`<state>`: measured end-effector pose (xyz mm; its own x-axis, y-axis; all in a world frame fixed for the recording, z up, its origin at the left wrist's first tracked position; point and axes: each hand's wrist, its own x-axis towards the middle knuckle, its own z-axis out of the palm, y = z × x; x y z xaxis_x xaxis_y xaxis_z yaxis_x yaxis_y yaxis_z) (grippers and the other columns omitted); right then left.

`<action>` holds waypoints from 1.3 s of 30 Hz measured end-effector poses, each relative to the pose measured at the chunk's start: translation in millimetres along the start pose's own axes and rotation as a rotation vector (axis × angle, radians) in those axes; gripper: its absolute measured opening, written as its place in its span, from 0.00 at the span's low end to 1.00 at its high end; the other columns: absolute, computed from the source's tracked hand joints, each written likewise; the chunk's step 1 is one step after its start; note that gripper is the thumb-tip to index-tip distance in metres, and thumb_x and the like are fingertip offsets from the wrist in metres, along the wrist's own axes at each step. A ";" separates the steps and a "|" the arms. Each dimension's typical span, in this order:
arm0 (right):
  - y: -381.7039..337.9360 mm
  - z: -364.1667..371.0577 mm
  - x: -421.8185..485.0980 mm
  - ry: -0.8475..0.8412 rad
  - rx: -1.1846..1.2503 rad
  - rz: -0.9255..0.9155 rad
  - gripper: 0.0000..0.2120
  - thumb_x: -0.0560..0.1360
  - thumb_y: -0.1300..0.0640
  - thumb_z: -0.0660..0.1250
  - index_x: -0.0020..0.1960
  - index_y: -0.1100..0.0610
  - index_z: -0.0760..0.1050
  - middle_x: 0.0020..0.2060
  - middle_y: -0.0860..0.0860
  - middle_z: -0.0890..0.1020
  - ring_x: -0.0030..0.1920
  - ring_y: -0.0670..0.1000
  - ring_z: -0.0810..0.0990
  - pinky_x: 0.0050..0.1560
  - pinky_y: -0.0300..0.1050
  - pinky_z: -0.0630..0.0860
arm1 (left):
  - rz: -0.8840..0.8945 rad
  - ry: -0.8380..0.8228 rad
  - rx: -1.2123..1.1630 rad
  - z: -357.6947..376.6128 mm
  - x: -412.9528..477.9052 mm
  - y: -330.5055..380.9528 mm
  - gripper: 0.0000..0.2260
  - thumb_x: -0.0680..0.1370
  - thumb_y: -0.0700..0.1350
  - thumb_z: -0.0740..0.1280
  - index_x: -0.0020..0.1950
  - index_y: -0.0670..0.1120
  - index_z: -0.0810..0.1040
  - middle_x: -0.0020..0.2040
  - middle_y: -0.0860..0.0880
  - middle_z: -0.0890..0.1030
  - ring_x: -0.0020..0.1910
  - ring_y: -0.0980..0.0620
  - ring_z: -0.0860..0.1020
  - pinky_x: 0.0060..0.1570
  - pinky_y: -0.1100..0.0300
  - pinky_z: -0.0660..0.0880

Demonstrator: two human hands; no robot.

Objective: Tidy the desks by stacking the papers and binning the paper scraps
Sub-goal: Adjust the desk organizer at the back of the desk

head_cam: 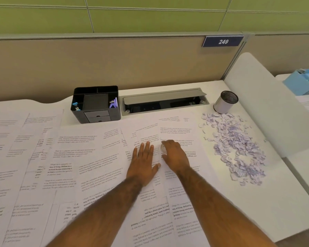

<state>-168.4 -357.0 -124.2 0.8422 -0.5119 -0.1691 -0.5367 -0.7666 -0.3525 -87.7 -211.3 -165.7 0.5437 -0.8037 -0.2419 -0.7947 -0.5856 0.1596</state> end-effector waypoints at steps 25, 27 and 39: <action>-85.5 9.4 44.7 0.028 -0.023 -0.136 0.20 0.82 0.55 0.63 0.74 0.54 0.69 0.70 0.52 0.74 0.68 0.52 0.72 0.68 0.47 0.71 | -0.311 0.065 -0.005 -13.5 -33.3 -139.3 0.36 0.83 0.65 0.43 0.82 0.47 0.34 0.82 0.46 0.33 0.81 0.46 0.34 0.80 0.46 0.38; -101.0 10.4 51.6 0.018 -0.026 -0.154 0.21 0.82 0.54 0.63 0.74 0.53 0.69 0.71 0.51 0.73 0.69 0.51 0.71 0.70 0.48 0.70 | -0.358 0.071 -0.019 -14.8 -44.6 -162.5 0.36 0.83 0.65 0.43 0.81 0.46 0.33 0.82 0.46 0.32 0.81 0.46 0.34 0.80 0.46 0.37; -199.8 -6.3 111.1 0.046 -0.086 -0.308 0.17 0.79 0.57 0.67 0.67 0.54 0.74 0.65 0.53 0.77 0.65 0.53 0.74 0.64 0.48 0.74 | -0.464 0.129 -0.146 0.4 -83.9 -231.6 0.44 0.69 0.70 0.20 0.80 0.48 0.30 0.81 0.47 0.31 0.81 0.46 0.33 0.80 0.46 0.37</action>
<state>32.2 -263.2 -66.7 0.9638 -0.2657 -0.0243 -0.2605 -0.9172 -0.3016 50.6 -8.2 -182.7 0.8672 -0.4558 -0.2008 -0.4198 -0.8858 0.1977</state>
